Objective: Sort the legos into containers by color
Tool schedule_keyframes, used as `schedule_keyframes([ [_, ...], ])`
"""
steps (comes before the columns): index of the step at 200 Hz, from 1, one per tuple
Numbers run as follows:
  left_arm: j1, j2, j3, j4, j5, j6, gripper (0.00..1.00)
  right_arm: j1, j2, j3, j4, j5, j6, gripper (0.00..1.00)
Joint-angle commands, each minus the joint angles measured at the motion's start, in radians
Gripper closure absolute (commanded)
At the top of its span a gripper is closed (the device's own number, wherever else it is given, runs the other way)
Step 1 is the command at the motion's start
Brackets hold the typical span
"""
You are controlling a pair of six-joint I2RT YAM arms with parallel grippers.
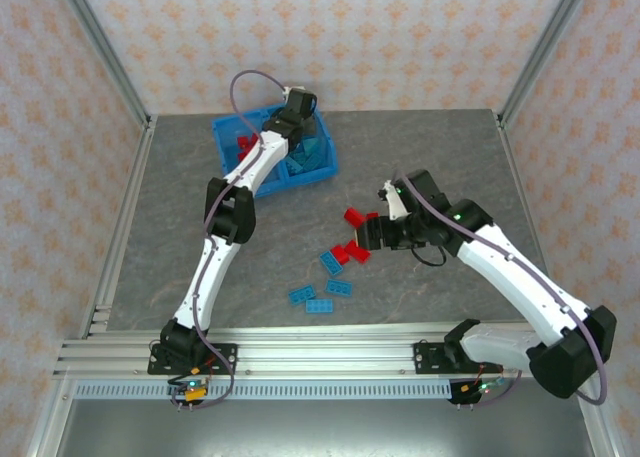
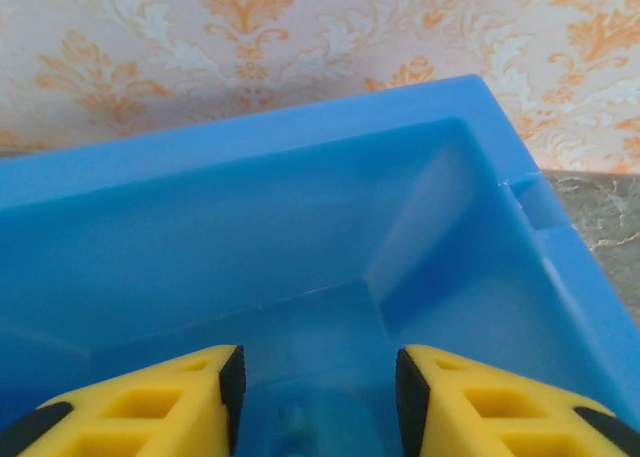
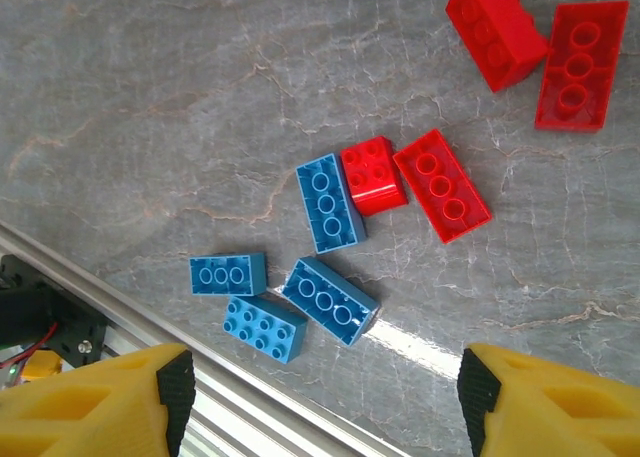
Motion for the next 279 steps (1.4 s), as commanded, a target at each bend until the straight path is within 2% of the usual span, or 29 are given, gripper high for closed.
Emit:
schedule_keyframes([
  [1, 0.008, -0.102, 0.039, -0.035, 0.008, -0.023, 0.46, 0.000, 0.022, 0.032, 0.023, -0.008, -0.015, 0.28],
  [11, 0.004, -0.146, 0.018, -0.036, 0.035, -0.028, 0.42, 0.000, 0.044, 0.028, 0.038, -0.012, -0.005, 0.28],
  [40, -0.036, -0.355, -0.100, -0.094, 0.096, -0.040, 0.39, 0.001, 0.057, 0.017, 0.067, 0.008, 0.044, 0.28],
  [51, -0.069, -0.496, -0.246, -0.057, 0.113, -0.028, 0.38, 0.005, 0.057, -0.009, 0.097, 0.027, 0.063, 0.29],
  [76, -0.165, -0.885, -0.713, 0.133, 0.109, 0.069, 0.36, 0.044, 0.099, -0.033, 0.120, 0.055, 0.070, 0.30],
  [90, -0.207, -1.066, -0.898, 0.165, 0.100, 0.117, 0.34, 0.083, 0.134, -0.029, 0.128, 0.077, 0.061, 0.30],
  [123, -0.283, -1.424, -1.211, 0.102, 0.131, 0.272, 0.19, 0.153, 0.258, -0.021, 0.157, 0.070, 0.071, 0.30],
  [144, -0.302, -1.601, -1.333, -0.035, 0.287, 0.425, 0.10, 0.199, 0.333, -0.019, 0.165, 0.099, 0.085, 0.31],
  [161, -0.319, -1.703, -1.417, -0.179, 0.435, 0.583, 0.00, 0.229, 0.387, -0.024, 0.183, 0.128, 0.086, 0.30],
  [173, -0.340, -1.756, -1.476, -0.263, 0.502, 0.655, 0.00, 0.239, 0.431, -0.023, 0.200, 0.145, 0.095, 0.30],
  [200, -0.363, -1.853, -1.597, -0.370, 0.602, 0.724, 0.00, 0.251, 0.502, -0.013, 0.236, 0.192, 0.111, 0.30],
  [249, -0.367, -2.021, -1.702, -0.461, 0.571, 0.793, 0.01, 0.281, 0.612, 0.017, 0.280, 0.181, 0.116, 0.35],
  [279, -0.367, -2.060, -1.746, -0.439, 0.559, 0.795, 0.00, 0.317, 0.688, 0.078, 0.246, 0.255, 0.103, 0.43],
])
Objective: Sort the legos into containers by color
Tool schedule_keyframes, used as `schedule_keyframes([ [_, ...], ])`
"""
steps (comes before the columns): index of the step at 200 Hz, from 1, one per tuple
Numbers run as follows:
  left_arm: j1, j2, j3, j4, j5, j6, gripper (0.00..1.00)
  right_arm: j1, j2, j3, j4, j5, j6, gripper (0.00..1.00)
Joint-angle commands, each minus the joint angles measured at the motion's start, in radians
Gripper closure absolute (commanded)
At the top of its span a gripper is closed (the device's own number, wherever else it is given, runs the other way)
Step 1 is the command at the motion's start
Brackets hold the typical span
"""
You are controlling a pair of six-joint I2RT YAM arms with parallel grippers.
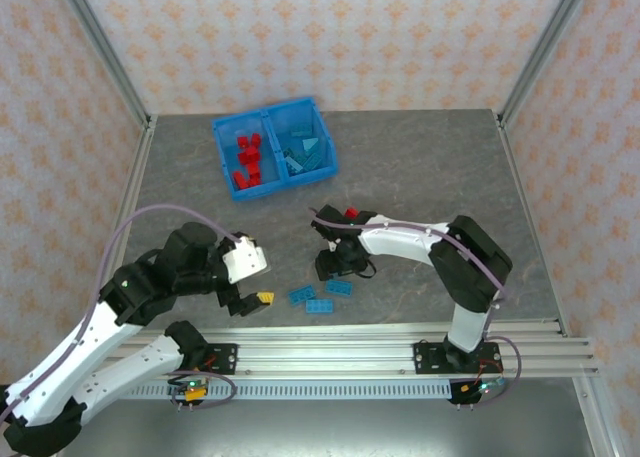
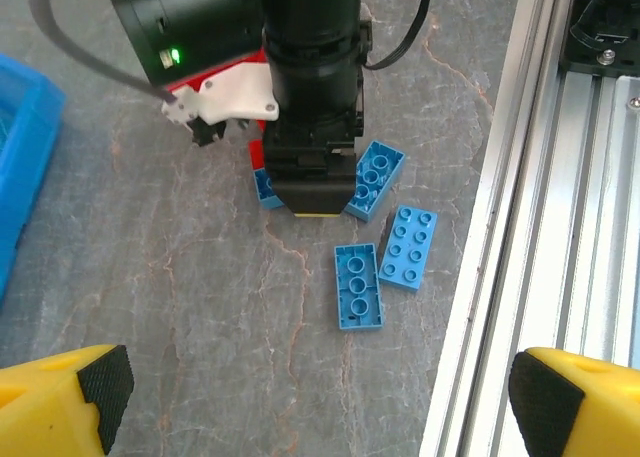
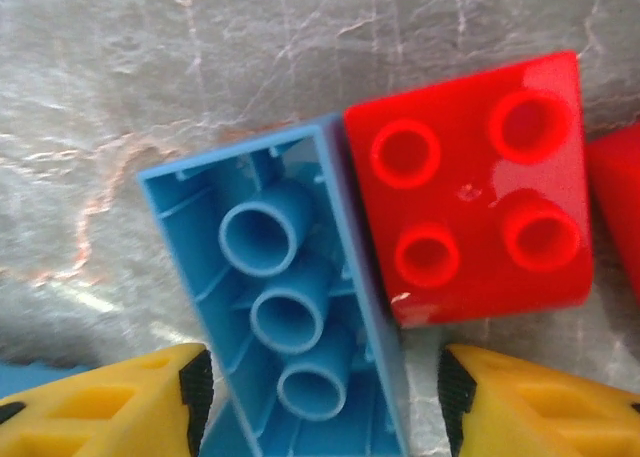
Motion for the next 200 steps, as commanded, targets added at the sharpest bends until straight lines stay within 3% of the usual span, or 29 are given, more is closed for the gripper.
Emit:
schedule_keyframes([
  [1, -0.008, -0.017, -0.040, -0.029, 0.004, 0.037, 0.00, 0.031, 0.058, 0.060, 0.006, 0.078, -0.003, 0.44],
  [24, -0.008, -0.017, -0.068, -0.002, 0.009, 0.020, 0.00, 0.046, 0.098, 0.110, -0.053, 0.184, 0.002, 0.58],
  [48, -0.008, -0.028, -0.089, 0.010, 0.011, 0.027, 0.00, 0.047, 0.044, 0.105, -0.043, 0.157, 0.007, 0.70],
  [83, -0.008, -0.084, -0.090, 0.041, 0.004, 0.055, 0.00, 0.047, -0.162, 0.108, -0.016, 0.086, -0.011, 0.74],
  [105, -0.008, -0.140, -0.113, 0.132, 0.001, 0.022, 0.00, 0.037, -0.277, 0.145, 0.018, 0.164, -0.034, 0.73],
  [121, -0.008, -0.165, -0.141, 0.237, -0.064, -0.112, 0.00, 0.007, -0.296, 0.194, 0.064, 0.244, -0.072, 0.72],
  [140, -0.008, -0.157, -0.158, 0.331, -0.163, -0.298, 0.00, -0.054, -0.225, 0.303, 0.104, 0.311, -0.121, 0.72],
  [160, -0.008, -0.122, -0.127, 0.308, -0.249, -0.437, 0.00, -0.129, -0.078, 0.471, 0.122, 0.316, -0.161, 0.73],
  [200, -0.007, -0.112, -0.070, 0.195, -0.396, -0.479, 0.00, -0.234, 0.326, 0.901, 0.071, 0.246, -0.226, 0.73],
])
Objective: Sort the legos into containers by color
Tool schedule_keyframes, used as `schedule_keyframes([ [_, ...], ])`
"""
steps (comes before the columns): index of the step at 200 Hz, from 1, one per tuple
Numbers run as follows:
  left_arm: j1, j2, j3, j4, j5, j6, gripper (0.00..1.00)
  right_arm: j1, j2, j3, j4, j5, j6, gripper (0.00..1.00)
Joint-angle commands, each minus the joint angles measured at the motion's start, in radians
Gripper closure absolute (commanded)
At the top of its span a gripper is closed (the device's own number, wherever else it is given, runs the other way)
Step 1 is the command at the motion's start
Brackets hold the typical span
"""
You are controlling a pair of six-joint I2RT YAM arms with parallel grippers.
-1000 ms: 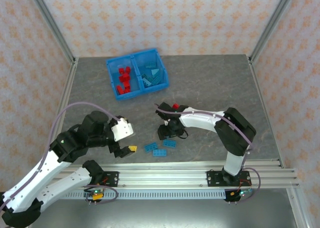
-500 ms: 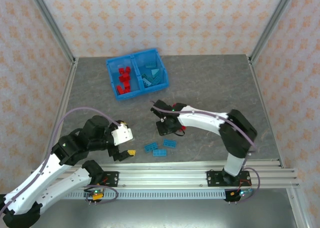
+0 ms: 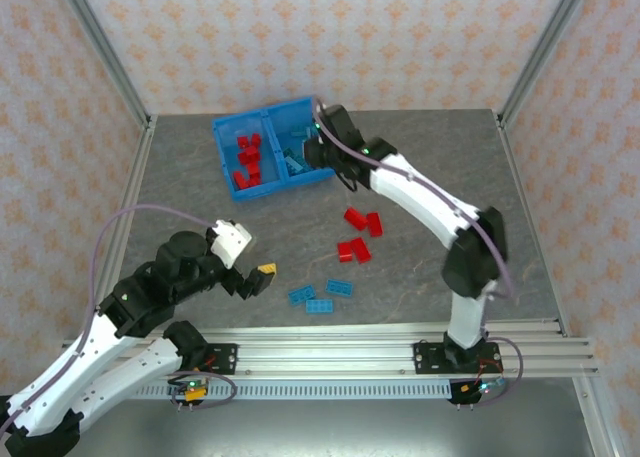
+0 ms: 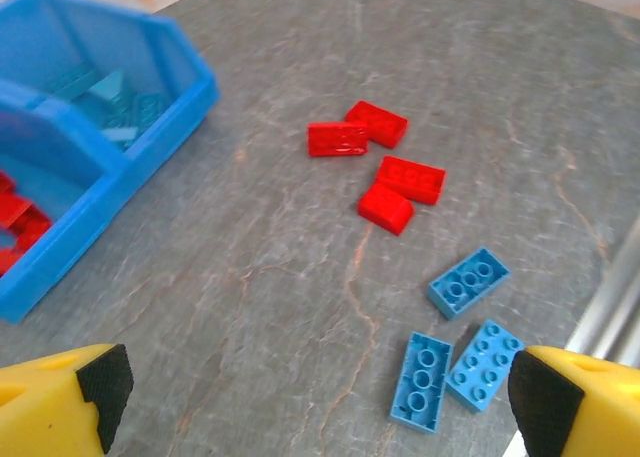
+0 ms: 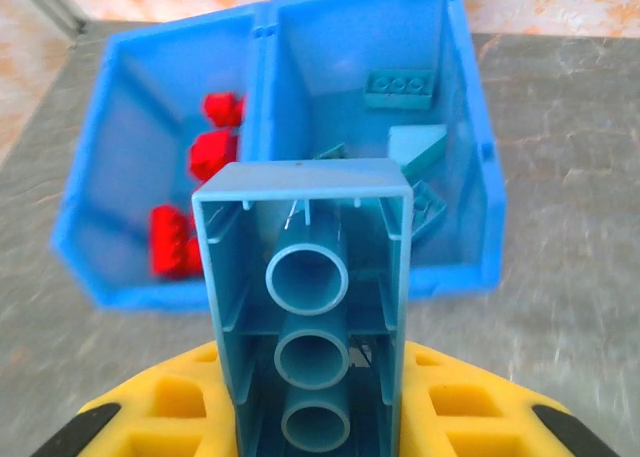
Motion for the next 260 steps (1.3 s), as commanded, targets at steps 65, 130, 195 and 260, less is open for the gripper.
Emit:
schedule_keyframes([
  [65, -0.007, -0.041, -0.027, 0.027, -0.184, -0.181, 0.00, -0.077, 0.742, 0.905, -0.147, -0.106, -0.088, 0.69],
  [130, -0.008, -0.017, -0.046, 0.068, -0.165, -0.274, 0.00, -0.091, 0.816, 0.931, -0.033, -0.133, -0.019, 0.56],
  [195, -0.008, 0.094, -0.066, 0.147, -0.142, -0.503, 0.00, -0.095, 0.559, 0.898, -0.162, -0.170, -0.018, 0.48],
  [260, -0.052, 0.432, 0.055, 0.180, -0.225, -0.796, 0.00, -0.126, -0.213, 0.039, -0.251, -0.268, -0.152, 0.36],
])
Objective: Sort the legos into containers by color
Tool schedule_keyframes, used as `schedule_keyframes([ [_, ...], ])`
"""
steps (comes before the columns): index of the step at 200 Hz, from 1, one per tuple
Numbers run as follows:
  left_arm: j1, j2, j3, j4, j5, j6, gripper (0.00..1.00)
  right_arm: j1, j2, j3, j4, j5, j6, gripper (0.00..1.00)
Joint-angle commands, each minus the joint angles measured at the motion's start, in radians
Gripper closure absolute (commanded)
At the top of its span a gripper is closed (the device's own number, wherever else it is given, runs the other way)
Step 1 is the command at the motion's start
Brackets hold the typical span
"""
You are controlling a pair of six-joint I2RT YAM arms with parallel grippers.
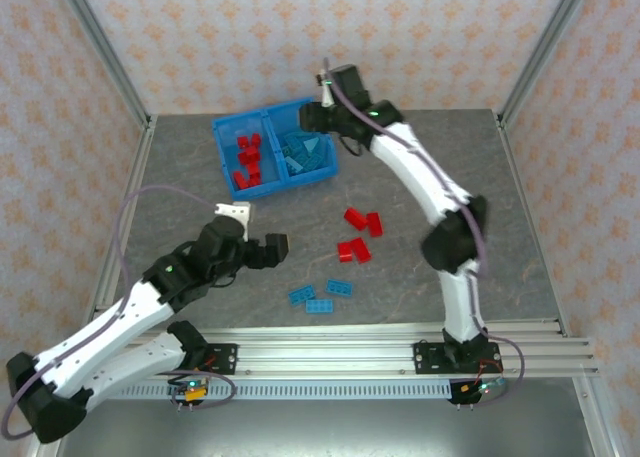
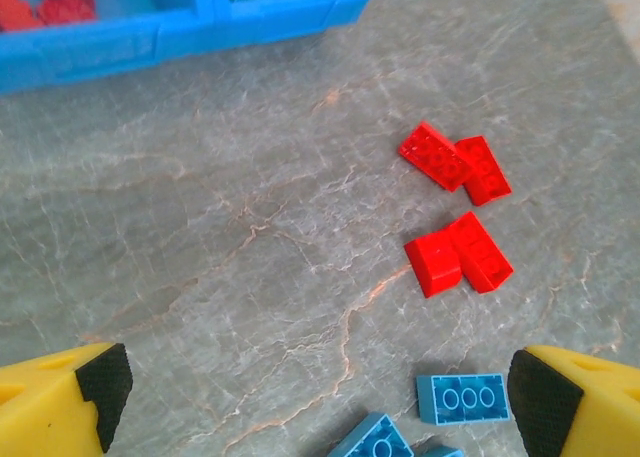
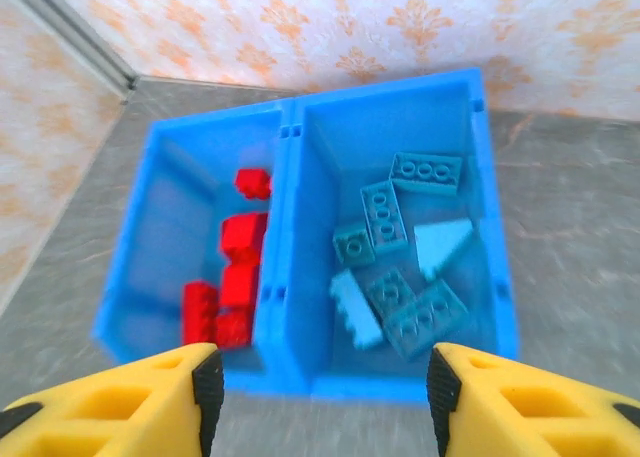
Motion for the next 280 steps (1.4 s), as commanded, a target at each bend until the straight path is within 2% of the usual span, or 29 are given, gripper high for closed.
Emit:
schedule_keyframes([
  [1, -0.041, 0.141, 0.088, 0.038, -0.046, -0.141, 0.00, -0.019, -0.280, -0.280, -0.066, -0.073, -0.090, 0.36],
  [22, -0.087, 0.323, 0.170, 0.081, -0.028, -0.188, 0.00, -0.020, -0.530, -0.550, -0.152, -0.114, -0.105, 0.31],
  [52, -0.148, 0.601, 0.313, 0.131, 0.008, -0.222, 0.00, -0.020, -0.844, -0.857, -0.203, -0.050, 0.001, 0.28],
  [71, -0.199, 0.767, 0.413, 0.122, 0.000, -0.217, 0.08, -0.021, -0.983, -0.969, -0.229, -0.004, 0.063, 0.25],
  [96, -0.218, 0.931, 0.475, 0.140, -0.005, -0.244, 0.21, -0.020, -1.056, -0.998, -0.283, 0.031, 0.080, 0.24],
  [129, -0.218, 1.001, 0.469, 0.137, -0.074, -0.255, 0.44, -0.020, -1.060, -0.968, -0.313, 0.059, 0.063, 0.23],
  [151, -0.217, 1.030, 0.474, 0.135, -0.081, -0.233, 0.48, -0.020, -1.048, -0.969, -0.299, 0.058, 0.063, 0.23],
  [202, -0.209, 1.105, 0.493, 0.169, -0.063, -0.211, 0.45, -0.020, -1.018, -0.968, -0.287, 0.037, 0.069, 0.23],
  [211, -0.206, 1.117, 0.496, 0.175, -0.053, -0.213, 0.42, -0.020, -1.018, -0.967, -0.289, 0.039, 0.069, 0.23],
  [229, -0.205, 1.129, 0.495, 0.203, -0.039, -0.212, 0.27, -0.020, -1.021, -0.969, -0.295, 0.041, 0.069, 0.23],
  [238, -0.205, 1.139, 0.499, 0.207, -0.041, -0.212, 0.23, -0.020, -1.022, -0.970, -0.298, 0.043, 0.069, 0.23],
  [280, -0.201, 1.183, 0.519, 0.240, -0.037, -0.212, 0.21, -0.021, -1.028, -0.971, -0.306, 0.049, 0.068, 0.23],
])
